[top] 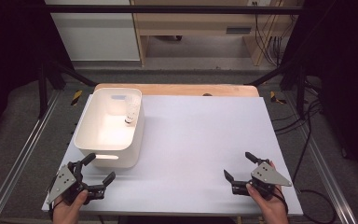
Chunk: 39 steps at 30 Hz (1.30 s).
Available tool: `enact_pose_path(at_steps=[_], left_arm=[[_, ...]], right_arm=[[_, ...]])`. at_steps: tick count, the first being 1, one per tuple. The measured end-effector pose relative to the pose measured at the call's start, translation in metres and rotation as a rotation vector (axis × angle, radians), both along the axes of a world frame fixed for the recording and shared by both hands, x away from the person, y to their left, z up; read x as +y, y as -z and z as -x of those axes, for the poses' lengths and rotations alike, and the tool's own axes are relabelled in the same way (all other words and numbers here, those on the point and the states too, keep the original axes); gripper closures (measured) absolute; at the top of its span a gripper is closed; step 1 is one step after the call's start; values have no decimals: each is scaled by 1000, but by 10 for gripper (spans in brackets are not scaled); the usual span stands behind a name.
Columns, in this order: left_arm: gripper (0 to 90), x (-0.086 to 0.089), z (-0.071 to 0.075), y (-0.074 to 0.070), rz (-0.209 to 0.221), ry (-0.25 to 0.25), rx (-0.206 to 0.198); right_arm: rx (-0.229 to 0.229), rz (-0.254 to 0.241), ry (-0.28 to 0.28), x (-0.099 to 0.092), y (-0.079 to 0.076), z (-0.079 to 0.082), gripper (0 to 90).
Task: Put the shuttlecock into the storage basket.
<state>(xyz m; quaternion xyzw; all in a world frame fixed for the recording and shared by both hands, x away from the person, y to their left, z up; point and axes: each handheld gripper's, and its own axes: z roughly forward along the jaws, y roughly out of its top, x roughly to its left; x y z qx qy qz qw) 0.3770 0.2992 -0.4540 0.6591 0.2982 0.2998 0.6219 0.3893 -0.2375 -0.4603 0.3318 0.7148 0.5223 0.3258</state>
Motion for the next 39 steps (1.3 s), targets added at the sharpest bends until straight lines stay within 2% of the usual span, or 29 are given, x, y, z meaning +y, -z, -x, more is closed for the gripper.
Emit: enact_pose_path(at_steps=[17,28,32,39], left_arm=[[22,4,-1,5,14,2,-6],[21,2,0,10,28,28,-8],[20,-2,3,10,23,47,-16],[20,-6,0,11,31,51,-18]], right_arm=[[-9,-13,-2,-12,2,8,35],[-21,-21,5,-21,6,12,32],[-22,-10,6,-24,8,12,32],[-16,-5,8,-20,11,8,31]])
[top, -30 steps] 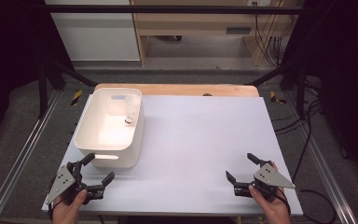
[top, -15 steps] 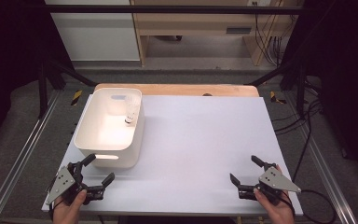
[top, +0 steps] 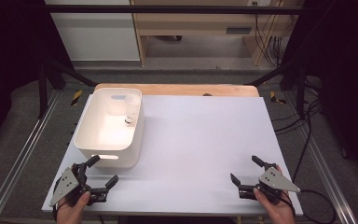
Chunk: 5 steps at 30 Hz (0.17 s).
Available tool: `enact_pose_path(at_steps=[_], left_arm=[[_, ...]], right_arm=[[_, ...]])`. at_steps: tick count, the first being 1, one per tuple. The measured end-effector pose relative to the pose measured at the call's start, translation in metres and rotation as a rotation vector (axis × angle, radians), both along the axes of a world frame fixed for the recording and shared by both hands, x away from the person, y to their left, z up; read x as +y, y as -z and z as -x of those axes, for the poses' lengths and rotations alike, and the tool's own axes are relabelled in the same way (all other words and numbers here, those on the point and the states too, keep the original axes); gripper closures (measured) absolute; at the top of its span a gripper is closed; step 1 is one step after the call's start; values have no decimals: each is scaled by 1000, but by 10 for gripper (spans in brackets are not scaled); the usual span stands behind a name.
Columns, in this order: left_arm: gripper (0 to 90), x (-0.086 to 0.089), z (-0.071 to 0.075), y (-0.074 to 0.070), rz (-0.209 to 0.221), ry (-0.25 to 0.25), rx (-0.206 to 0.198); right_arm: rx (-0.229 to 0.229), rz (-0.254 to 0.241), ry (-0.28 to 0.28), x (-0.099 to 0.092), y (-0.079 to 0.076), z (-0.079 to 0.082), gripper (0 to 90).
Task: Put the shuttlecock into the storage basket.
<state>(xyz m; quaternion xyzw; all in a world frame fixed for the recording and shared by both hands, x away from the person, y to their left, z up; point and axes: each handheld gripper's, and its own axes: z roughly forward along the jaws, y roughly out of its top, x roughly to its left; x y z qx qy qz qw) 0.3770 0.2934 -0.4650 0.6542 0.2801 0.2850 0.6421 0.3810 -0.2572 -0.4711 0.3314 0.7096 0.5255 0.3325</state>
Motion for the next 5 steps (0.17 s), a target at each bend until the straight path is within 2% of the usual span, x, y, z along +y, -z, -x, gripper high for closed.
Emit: enact_pose_path(at_steps=[5], left_arm=[[20,-2,-2,2,15,-2,6]], right_arm=[[16,13,-12,10,2,-10,34]])
